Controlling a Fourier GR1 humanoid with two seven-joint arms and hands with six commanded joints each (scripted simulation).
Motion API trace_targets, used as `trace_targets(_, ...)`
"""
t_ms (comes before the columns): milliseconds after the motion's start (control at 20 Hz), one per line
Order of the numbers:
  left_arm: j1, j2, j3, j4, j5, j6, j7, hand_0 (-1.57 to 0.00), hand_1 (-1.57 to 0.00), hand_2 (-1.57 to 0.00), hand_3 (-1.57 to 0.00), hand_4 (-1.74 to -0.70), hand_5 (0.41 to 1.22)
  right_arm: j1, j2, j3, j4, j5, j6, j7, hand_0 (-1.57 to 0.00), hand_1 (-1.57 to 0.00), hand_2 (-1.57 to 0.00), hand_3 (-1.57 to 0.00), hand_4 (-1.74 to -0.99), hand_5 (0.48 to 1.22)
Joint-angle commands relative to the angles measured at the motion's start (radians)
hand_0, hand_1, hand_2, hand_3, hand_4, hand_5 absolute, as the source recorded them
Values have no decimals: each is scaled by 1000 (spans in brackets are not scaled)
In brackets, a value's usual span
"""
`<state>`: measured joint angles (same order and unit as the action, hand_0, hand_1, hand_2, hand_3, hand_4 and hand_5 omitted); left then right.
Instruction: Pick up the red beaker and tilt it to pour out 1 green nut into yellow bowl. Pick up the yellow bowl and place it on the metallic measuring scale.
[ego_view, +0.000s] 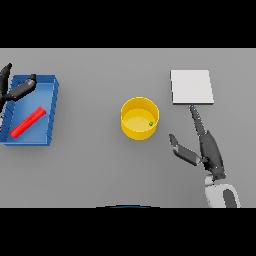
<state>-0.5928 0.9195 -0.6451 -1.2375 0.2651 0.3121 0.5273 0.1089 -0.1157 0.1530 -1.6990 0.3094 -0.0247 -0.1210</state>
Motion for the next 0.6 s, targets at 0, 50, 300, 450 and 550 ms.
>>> trace_targets(0, 4, -4, -2, 1, -4, 7, -10, -32, -26, -26, -24, -780, 679, -21, -12, 6, 4, -1, 21, 1, 1, 1, 1, 1, -1162, 694)
trace_targets(50, 8, 1, 1, -7, 1, 8, -9, -25, -20, -21, -19, -776, 685, -48, -39, 12, 13, 12, 42, -2, 1, 1, 1, 1, -1180, 708)
trace_targets(300, 8, -21, -6, 12, 4, 11, -6, -8, -6, -6, -6, -792, 709, -195, -149, 78, 54, 127, 132, 52, 1, 1, 1, 1, -1268, 691)
trace_targets(450, 4, -24, -10, 9, 2, 8, -10, -3, -3, -3, -2, -795, 708, -285, -223, 150, 93, 255, 173, 54, 1, 1, 1, 1, -1279, 671)
trace_targets(550, 4, -19, -14, -5, 0, 10, 1, -2, -1, -1, -1, -793, 712, -356, -264, 195, 119, 312, 218, 44, 1, 1, 1, 1, -1276, 668)
